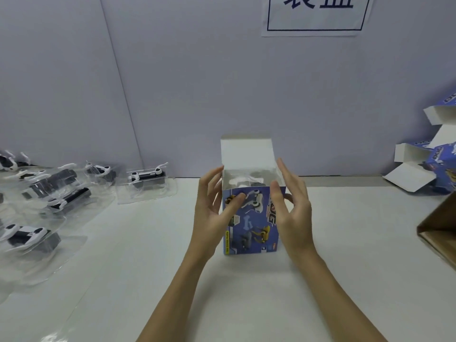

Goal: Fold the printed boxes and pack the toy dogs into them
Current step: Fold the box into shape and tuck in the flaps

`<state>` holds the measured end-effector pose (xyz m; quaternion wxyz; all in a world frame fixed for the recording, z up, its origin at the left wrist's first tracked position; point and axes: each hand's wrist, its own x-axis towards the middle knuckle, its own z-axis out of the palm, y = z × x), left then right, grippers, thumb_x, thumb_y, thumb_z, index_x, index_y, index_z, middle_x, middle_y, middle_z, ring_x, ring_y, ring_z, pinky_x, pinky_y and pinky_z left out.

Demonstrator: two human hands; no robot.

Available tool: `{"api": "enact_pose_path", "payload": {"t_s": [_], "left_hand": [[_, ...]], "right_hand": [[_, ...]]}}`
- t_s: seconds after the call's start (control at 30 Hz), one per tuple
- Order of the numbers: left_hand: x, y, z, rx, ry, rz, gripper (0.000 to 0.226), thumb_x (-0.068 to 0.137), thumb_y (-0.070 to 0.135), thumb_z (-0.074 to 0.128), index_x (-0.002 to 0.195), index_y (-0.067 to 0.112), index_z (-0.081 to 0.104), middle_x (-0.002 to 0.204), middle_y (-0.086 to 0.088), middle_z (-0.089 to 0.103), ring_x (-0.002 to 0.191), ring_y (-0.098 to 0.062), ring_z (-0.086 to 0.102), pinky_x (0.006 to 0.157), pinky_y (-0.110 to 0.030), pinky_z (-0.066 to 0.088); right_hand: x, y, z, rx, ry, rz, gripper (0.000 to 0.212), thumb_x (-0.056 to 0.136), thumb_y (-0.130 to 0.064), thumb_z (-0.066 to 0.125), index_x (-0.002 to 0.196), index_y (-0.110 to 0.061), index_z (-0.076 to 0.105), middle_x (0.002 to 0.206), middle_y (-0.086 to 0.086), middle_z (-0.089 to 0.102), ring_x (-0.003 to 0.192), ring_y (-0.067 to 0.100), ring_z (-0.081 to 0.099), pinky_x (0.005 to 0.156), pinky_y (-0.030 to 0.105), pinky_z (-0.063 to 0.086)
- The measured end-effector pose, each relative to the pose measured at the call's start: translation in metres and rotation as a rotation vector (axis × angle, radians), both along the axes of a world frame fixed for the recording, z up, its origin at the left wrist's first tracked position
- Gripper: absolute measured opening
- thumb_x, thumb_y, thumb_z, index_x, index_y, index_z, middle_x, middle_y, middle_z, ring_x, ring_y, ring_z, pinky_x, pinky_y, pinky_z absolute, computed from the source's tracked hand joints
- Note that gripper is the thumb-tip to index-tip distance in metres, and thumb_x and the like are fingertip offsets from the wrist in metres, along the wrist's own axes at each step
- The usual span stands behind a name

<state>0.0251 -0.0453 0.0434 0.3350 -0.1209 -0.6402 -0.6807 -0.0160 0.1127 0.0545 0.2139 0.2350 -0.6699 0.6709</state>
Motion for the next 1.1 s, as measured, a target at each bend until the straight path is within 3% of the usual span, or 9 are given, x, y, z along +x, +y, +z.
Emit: {"api": "enact_pose_path", "payload": {"t_s": [0.1,0.2,0.3,0.37,0.47,0.57,0.7,0.9,1.1], "left_hand": [[0.000,-0.002,-0.002,0.029,-0.073,-0.010,0.054,0.093,0.031,0.075,0.143,0.041,0.056,0.142,0.014,0.063,0.131,-0.016,0.062,0.091,-0.037,0.062],[0.000,-0.004,-0.003,-0.098,-0.085,0.074,0.048,0.094,0.045,0.073,0.139,0.041,0.058,0.150,0.011,0.054,0.137,-0.019,0.056,0.103,-0.041,0.056],[0.000,-0.009,-0.002,-0.323,-0.030,0.227,0.039,0.091,0.057,0.066,0.127,0.044,0.058,0.149,0.024,0.047,0.141,-0.012,0.048,0.104,-0.015,0.044],[0.000,-0.008,0.000,-0.341,-0.041,0.250,0.032,0.090,0.060,0.062,0.117,0.044,0.058,0.146,0.031,0.044,0.141,-0.006,0.046,0.102,-0.011,0.041],[-0.003,-0.005,0.004,-0.272,-0.054,0.225,0.019,0.091,0.062,0.056,0.100,0.046,0.059,0.144,0.032,0.044,0.133,-0.008,0.054,0.096,-0.026,0.054],[-0.003,-0.001,0.012,-0.119,-0.067,0.150,0.018,0.086,0.062,0.062,0.087,0.044,0.062,0.143,0.028,0.049,0.124,-0.011,0.063,0.085,-0.037,0.063],[-0.004,-0.002,0.012,0.125,-0.142,-0.014,0.025,0.077,0.052,0.079,0.086,0.032,0.066,0.144,0.018,0.053,0.130,-0.025,0.061,0.088,-0.051,0.062],[-0.006,-0.006,0.013,0.182,-0.112,-0.097,0.076,0.079,0.048,0.087,0.143,0.048,0.047,0.138,0.000,0.056,0.124,-0.032,0.064,0.087,-0.056,0.061],[-0.005,-0.010,0.008,0.047,-0.126,-0.031,0.053,0.072,0.064,0.086,0.113,0.039,0.063,0.145,0.013,0.056,0.130,-0.026,0.062,0.087,-0.053,0.062]], "right_hand": [[0.000,0.001,0.001,-0.001,-0.004,0.051,0.046,0.100,-0.045,0.048,0.142,-0.030,0.060,0.152,-0.007,0.049,0.142,0.016,0.047,0.103,0.050,0.055],[-0.002,0.003,0.003,-0.064,-0.078,0.124,0.038,0.100,-0.050,0.044,0.125,-0.037,0.070,0.157,-0.012,0.044,0.140,0.019,0.051,0.085,0.037,0.063],[-0.002,0.000,0.003,-0.055,-0.109,0.116,0.040,0.099,-0.056,0.040,0.111,-0.034,0.072,0.158,-0.010,0.045,0.140,0.017,0.052,0.088,0.035,0.061],[-0.003,-0.003,0.002,-0.012,-0.082,0.097,0.036,0.102,-0.049,0.040,0.104,-0.027,0.069,0.142,0.000,0.061,0.134,0.021,0.058,0.098,0.046,0.056],[-0.005,-0.001,0.005,0.003,-0.060,0.113,0.022,0.102,-0.039,0.044,0.096,-0.027,0.063,0.108,0.008,0.068,0.110,0.034,0.068,0.083,0.050,0.061],[-0.009,0.002,0.009,-0.085,-0.111,0.156,0.019,0.099,-0.029,0.053,0.116,-0.027,0.062,0.116,0.001,0.066,0.109,0.031,0.069,0.080,0.045,0.062],[-0.010,0.001,0.010,-0.217,-0.214,0.266,0.060,0.103,-0.025,0.059,0.153,-0.048,0.034,0.124,-0.013,0.062,0.114,0.026,0.069,0.078,0.038,0.064],[-0.013,0.002,0.007,-0.204,-0.184,0.314,0.035,0.108,-0.028,0.051,0.142,-0.037,0.056,0.125,0.000,0.070,0.110,0.030,0.072,0.072,0.032,0.063],[-0.010,0.001,-0.001,-0.234,-0.156,0.300,0.039,0.109,-0.037,0.033,0.129,-0.016,0.060,0.116,0.004,0.073,0.098,0.020,0.074,0.070,0.024,0.059]]}}
